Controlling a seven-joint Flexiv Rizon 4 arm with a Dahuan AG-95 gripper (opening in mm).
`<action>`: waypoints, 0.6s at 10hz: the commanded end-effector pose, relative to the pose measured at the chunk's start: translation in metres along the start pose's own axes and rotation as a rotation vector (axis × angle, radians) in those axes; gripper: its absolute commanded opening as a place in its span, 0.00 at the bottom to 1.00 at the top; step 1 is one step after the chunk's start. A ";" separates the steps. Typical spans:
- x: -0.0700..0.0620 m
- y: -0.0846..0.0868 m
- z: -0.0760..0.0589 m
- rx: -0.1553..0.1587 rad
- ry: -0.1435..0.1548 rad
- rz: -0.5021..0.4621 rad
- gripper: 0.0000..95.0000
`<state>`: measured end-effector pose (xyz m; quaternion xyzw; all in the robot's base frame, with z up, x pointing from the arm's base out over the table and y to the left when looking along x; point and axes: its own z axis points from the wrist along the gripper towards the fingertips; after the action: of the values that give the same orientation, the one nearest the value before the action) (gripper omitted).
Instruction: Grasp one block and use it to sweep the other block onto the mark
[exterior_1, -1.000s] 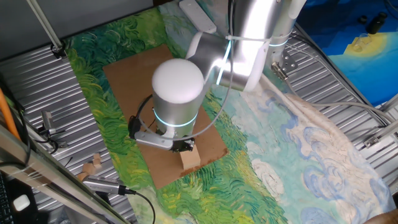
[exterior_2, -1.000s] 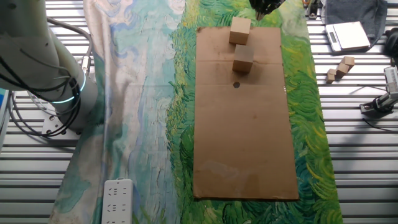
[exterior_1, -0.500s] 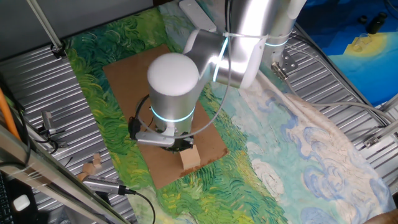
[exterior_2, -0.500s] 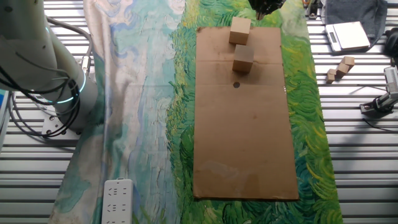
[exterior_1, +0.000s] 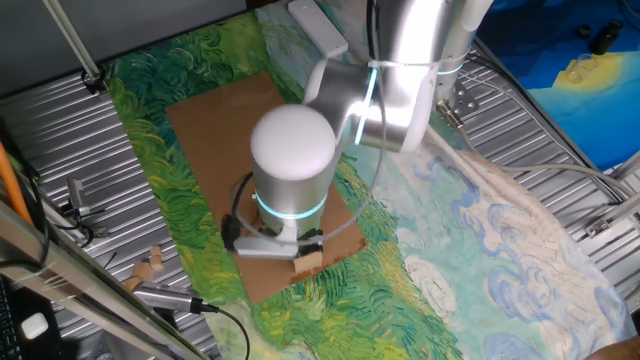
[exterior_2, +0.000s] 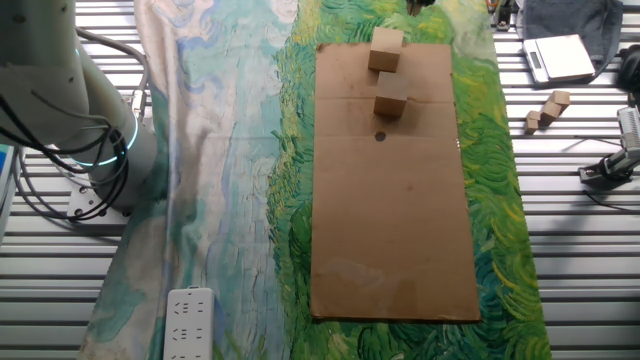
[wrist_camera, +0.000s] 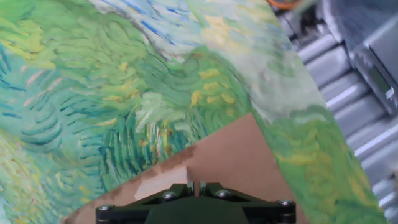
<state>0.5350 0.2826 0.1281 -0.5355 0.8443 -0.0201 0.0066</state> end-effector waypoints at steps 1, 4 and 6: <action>-0.005 0.006 0.002 -0.002 -0.016 -0.134 0.80; -0.002 0.014 0.007 -0.008 -0.038 -0.202 1.00; 0.001 0.021 0.011 -0.005 -0.030 -0.268 1.00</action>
<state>0.5180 0.2894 0.1178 -0.6329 0.7740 -0.0101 0.0157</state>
